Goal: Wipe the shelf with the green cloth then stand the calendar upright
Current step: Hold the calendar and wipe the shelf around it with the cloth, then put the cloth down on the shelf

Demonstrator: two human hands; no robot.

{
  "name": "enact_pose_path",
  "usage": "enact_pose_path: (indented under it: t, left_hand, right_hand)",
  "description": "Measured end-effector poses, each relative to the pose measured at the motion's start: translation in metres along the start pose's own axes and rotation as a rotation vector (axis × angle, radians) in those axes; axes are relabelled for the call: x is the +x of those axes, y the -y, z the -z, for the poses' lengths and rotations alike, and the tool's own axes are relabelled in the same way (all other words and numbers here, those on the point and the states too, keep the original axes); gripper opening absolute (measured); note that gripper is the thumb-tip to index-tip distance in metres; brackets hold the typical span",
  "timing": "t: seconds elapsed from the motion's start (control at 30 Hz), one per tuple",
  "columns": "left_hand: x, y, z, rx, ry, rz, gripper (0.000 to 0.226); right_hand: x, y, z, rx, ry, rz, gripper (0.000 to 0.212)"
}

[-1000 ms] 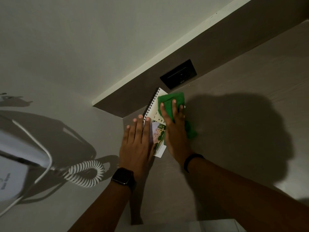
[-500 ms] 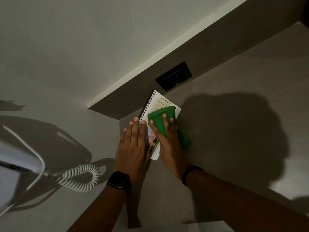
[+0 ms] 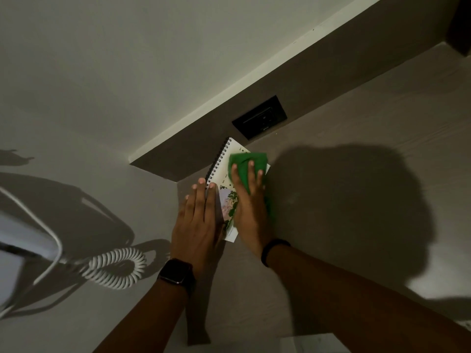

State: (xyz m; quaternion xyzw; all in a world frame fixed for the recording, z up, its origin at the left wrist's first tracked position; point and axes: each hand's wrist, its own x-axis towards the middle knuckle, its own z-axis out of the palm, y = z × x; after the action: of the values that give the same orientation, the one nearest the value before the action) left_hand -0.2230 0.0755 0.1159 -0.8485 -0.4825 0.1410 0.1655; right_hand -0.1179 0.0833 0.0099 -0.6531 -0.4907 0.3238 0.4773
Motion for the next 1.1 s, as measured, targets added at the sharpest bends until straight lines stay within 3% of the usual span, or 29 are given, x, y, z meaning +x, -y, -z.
enact_pose_path:
  t: [0.1, 0.27, 0.33, 0.43, 0.5, 0.67, 0.73, 0.83, 0.93, 1.1]
  left_hand:
    - [0.002, 0.000, -0.001, -0.005, -0.004, 0.010, 0.109]
    - [-0.002, 0.000, -0.002, -0.020, -0.017, 0.015, 0.106]
    - [-0.003, 0.002, -0.002, -0.022, -0.049, 0.014, 0.101]
    - [-0.003, -0.005, 0.004, -0.035, -0.085, 0.033, 0.094]
    - [0.004, -0.021, 0.007, -0.128, -0.113, 0.017, 0.094]
    - [0.047, -0.128, 0.003, -0.443, -0.118, -0.042, 0.096]
    - [0.066, -0.174, -0.002, -0.592, -0.054, 0.042, 0.093]
    - [0.091, -0.223, -0.016, -0.698, 0.054, 0.122, 0.090]
    - [0.104, -0.244, -0.029, -0.694, 0.042, 0.197, 0.087]
    - [0.102, -0.251, -0.034, -0.645, -0.002, 0.235, 0.085]
  right_hand:
    - [0.024, 0.009, 0.009, 0.111, -0.034, -0.046, 0.097]
    - [-0.031, 0.000, 0.016, 0.074, 0.195, 0.095, 0.088]
    - [-0.042, -0.007, 0.037, 0.153, 0.179, -0.003, 0.076]
    - [-0.030, -0.009, 0.105, 0.369, 0.120, -0.307, 0.058]
    - [-0.016, -0.013, 0.168, 0.351, 0.058, -0.376, 0.053]
    - [0.025, -0.043, 0.316, -0.307, -0.166, -0.014, 0.078]
    - [0.050, -0.061, 0.342, -0.597, -0.096, -0.014, 0.089]
    - [0.071, -0.097, 0.345, -0.885, 0.110, -0.109, 0.087]
    - [0.078, -0.132, 0.334, -1.003, 0.180, -0.100, 0.062]
    - [0.078, -0.151, 0.324, -1.012, 0.084, -0.062, 0.059]
